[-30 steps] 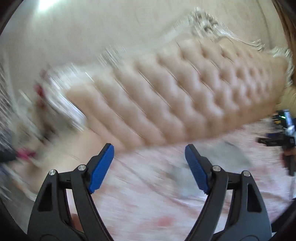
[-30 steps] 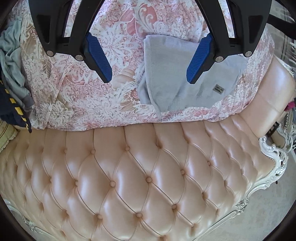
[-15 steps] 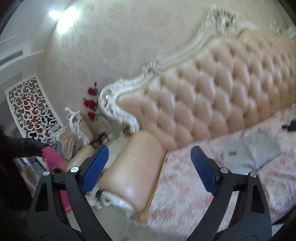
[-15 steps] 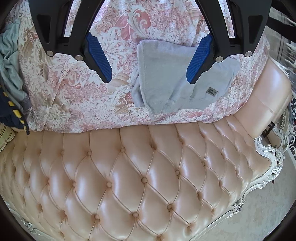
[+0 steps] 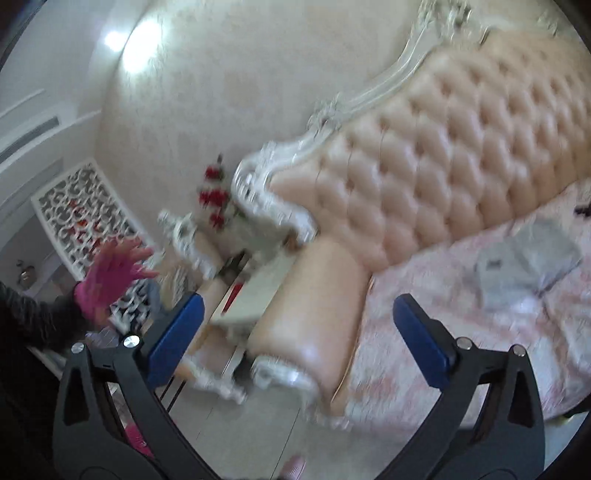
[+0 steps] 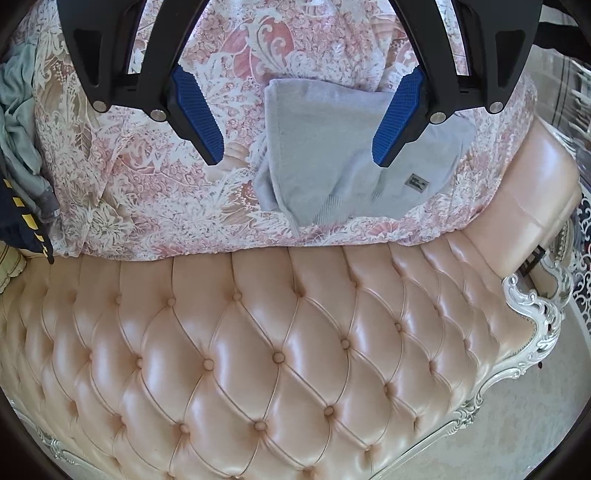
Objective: Fold clothes
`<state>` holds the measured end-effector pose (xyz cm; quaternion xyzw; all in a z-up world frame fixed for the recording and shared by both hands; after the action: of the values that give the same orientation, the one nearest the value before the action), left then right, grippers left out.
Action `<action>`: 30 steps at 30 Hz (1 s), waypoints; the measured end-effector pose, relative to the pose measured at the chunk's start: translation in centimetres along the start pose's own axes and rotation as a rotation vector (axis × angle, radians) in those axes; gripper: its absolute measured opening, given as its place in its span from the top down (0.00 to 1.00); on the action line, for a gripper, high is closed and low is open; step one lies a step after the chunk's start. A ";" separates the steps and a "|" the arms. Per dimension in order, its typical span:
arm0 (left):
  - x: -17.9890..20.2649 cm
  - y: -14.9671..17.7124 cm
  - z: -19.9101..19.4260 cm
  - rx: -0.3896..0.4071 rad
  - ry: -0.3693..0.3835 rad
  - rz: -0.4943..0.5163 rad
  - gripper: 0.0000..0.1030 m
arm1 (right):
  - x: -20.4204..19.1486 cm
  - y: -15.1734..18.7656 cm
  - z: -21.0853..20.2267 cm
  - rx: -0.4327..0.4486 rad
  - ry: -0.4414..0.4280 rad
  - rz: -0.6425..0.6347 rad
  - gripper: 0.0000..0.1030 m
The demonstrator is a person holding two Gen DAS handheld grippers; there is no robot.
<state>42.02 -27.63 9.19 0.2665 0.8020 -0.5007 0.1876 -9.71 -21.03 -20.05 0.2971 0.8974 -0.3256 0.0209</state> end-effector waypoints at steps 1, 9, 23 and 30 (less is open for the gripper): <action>-0.4 0.6 0.1 -0.021 -0.002 -0.015 0.00 | -0.1 0.1 0.1 -0.005 -0.005 0.003 0.19; 0.7 2.2 1.6 -0.046 0.074 -0.038 0.00 | -1.4 -0.4 -0.7 0.012 -0.028 -0.001 0.19; 15.0 -4.6 -5.0 0.246 0.504 0.058 0.00 | -2.0 -1.5 -9.7 0.225 -0.149 0.057 0.19; 29.3 -3.0 3.1 0.124 0.753 -0.051 0.00 | 0.5 2.3 -7.3 0.182 0.018 0.143 0.00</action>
<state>17.20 -24.50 -6.63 0.4225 0.7893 -0.4197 -0.1494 -7.72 -15.07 -15.71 0.3637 0.8409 -0.4005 0.0088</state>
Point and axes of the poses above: each gripper's, at about its wrist camera, not at the fingertips, and z roughly the way its jaws point, x to its right, y to its underside, the point moved 8 cm from there along z, roughly the way its jaws point, and after that the axes turned 6 degrees about -x, right-handed, at the moved point
